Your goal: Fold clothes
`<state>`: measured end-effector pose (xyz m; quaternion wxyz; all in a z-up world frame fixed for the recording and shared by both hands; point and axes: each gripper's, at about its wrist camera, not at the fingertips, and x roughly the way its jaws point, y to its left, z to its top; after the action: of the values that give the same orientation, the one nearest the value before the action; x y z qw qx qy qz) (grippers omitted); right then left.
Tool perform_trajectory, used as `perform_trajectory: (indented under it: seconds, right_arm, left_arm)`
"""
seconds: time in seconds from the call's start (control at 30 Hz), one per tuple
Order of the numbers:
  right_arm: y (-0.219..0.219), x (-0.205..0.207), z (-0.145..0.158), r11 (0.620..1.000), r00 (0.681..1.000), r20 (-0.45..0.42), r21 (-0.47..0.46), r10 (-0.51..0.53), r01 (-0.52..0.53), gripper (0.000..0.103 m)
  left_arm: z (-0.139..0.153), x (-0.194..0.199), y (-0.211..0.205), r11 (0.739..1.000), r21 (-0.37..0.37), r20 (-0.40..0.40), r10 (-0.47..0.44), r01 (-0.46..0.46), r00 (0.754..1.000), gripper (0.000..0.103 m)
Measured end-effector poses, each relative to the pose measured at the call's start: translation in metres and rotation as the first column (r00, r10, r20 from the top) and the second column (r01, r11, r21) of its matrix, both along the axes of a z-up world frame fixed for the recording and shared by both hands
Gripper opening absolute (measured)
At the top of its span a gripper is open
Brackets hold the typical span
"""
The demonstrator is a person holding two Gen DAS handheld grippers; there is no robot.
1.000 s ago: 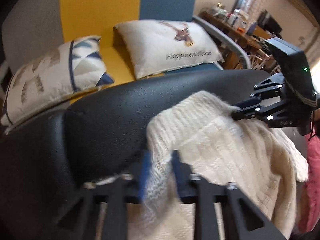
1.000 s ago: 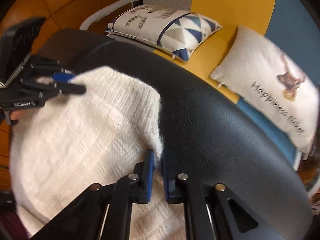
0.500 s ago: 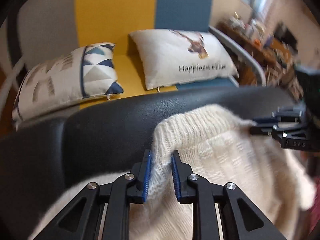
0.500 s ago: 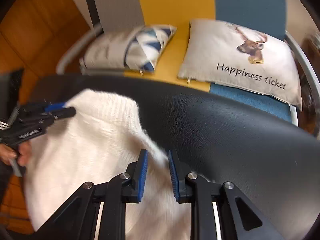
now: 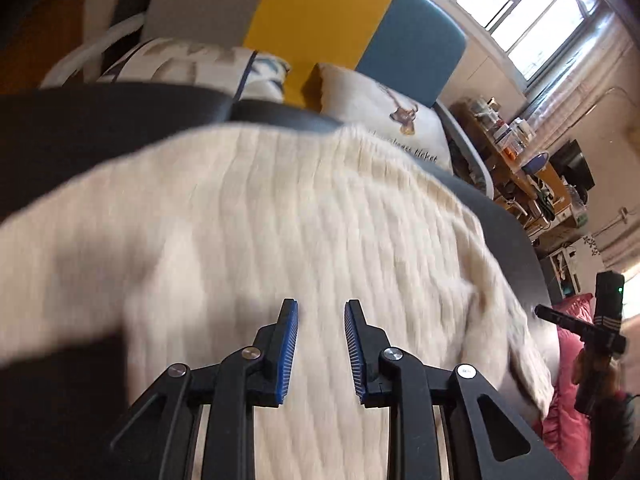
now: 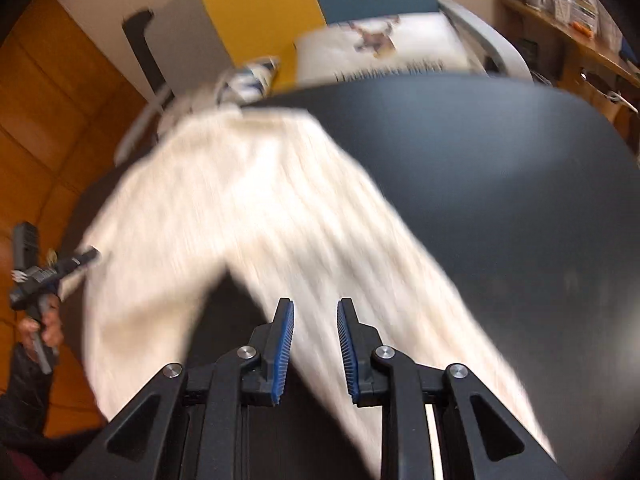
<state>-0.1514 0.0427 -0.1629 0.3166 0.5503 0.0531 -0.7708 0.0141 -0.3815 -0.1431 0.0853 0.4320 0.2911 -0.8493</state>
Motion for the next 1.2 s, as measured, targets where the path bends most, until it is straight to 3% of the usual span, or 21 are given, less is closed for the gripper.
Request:
perform_trajectory:
  seconds: [0.17,0.43,0.63,0.7,0.77,0.87,0.9,0.93,1.03,1.1,1.2]
  right_arm:
    - [0.021,0.024,-0.024,0.988,0.995,-0.076,0.139,-0.058,0.068,0.022]
    - [0.047,0.006,-0.041,0.956,0.983,-0.120,0.241,-0.140,0.165,0.020]
    - [0.059,0.007,-0.016,0.946,0.958,-0.125,0.166,-0.260,0.278,0.022]
    - [0.042,0.037,0.008,0.978,0.974,-0.097,0.019,-0.203,0.205,0.025]
    - [0.008,0.072,0.027,0.991,0.995,-0.055,-0.107,-0.084,0.078,0.025]
    - [-0.065,0.138,0.037,0.951,0.991,0.029,-0.287,0.132,-0.118,0.026]
    - [-0.087,0.157,0.035,0.942,0.984,0.046,-0.300,0.174,-0.152,0.026]
    - [-0.109,0.176,0.032,0.934,0.976,0.059,-0.307,0.212,-0.184,0.026]
    - [-0.153,0.208,0.016,0.954,0.967,0.012,-0.169,0.254,-0.248,0.026]
    - [-0.181,0.229,0.006,0.956,0.959,-0.016,-0.077,0.282,-0.282,0.026]
    - [-0.193,0.225,-0.004,0.962,0.961,-0.044,-0.007,0.272,-0.273,0.026]
  left_arm:
    - [-0.015,0.058,0.025,0.998,0.052,0.033,0.044,-0.046,0.998,0.025]
    - [-0.035,0.081,0.051,0.999,-0.016,0.095,0.043,-0.042,0.994,0.025]
    - [-0.025,0.083,0.051,0.998,-0.006,0.076,0.056,-0.055,0.996,0.025]
    - [-0.016,0.090,0.054,0.999,-0.008,0.048,0.046,-0.046,0.998,0.025]
    - [-0.006,0.100,0.061,0.997,-0.067,0.023,0.031,-0.029,0.999,0.025]
    - [0.002,0.112,0.070,0.986,-0.168,0.009,0.002,-0.001,1.000,0.025]
    - [0.000,0.114,0.072,0.981,-0.192,0.023,-0.003,0.007,1.000,0.025]
    - [-0.002,0.116,0.074,0.977,-0.215,0.037,-0.007,0.015,0.999,0.025]
    - [-0.013,0.121,0.074,0.964,-0.266,0.079,0.006,0.016,0.997,0.025]
    - [-0.016,0.130,0.069,0.962,-0.272,0.088,0.056,-0.030,0.994,0.025]
    - [-0.020,0.145,0.055,0.962,-0.246,0.081,0.138,-0.114,0.987,0.025]
